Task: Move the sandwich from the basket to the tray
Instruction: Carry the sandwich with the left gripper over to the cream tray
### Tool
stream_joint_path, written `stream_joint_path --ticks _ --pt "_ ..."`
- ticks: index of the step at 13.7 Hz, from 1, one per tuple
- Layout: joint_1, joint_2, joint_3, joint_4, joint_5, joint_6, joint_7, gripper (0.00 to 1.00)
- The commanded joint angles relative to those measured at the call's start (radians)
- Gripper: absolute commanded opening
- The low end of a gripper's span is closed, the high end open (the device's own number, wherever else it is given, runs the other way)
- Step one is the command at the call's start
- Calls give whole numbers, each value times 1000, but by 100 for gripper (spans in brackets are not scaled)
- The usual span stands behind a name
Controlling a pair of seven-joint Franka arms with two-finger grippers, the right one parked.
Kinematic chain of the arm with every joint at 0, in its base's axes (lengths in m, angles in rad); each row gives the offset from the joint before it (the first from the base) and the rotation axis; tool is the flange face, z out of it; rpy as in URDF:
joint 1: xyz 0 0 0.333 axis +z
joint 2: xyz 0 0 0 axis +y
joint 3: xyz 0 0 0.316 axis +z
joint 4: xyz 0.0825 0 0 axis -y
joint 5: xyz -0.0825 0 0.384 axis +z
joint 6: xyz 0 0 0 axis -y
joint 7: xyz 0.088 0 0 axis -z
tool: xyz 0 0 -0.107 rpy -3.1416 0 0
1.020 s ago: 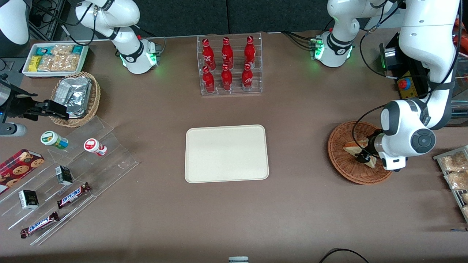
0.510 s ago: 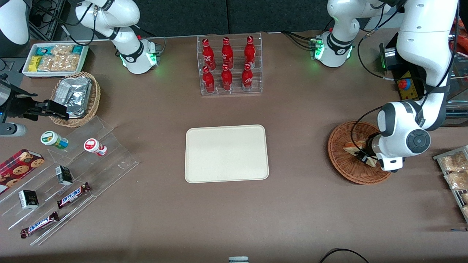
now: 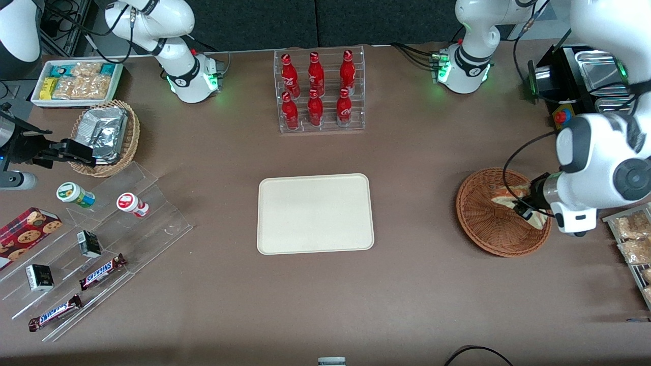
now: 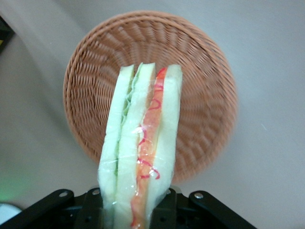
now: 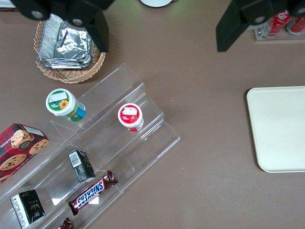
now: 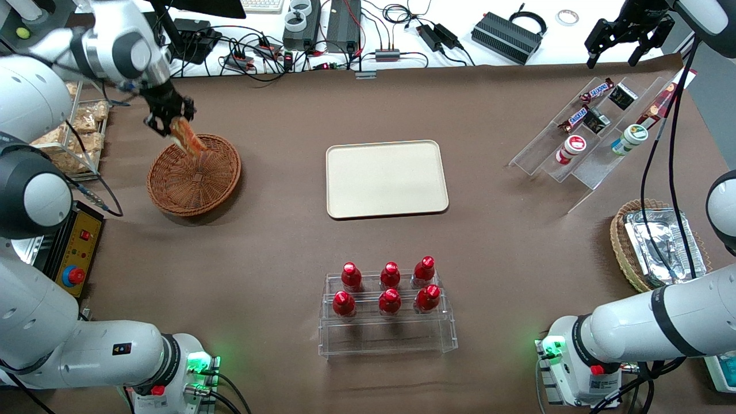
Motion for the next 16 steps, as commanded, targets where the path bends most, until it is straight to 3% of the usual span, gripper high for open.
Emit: stream_joint_path --ticks 1,7,10,16 --pt "-11 19 -96 170 -4 -156 -40 5" --pt "-33 34 -368 255 3 -182 -176 6" --pt "-153 60 -380 261 9 -152 -175 6" --pt "-339 243 -377 366 13 -25 -158 4"
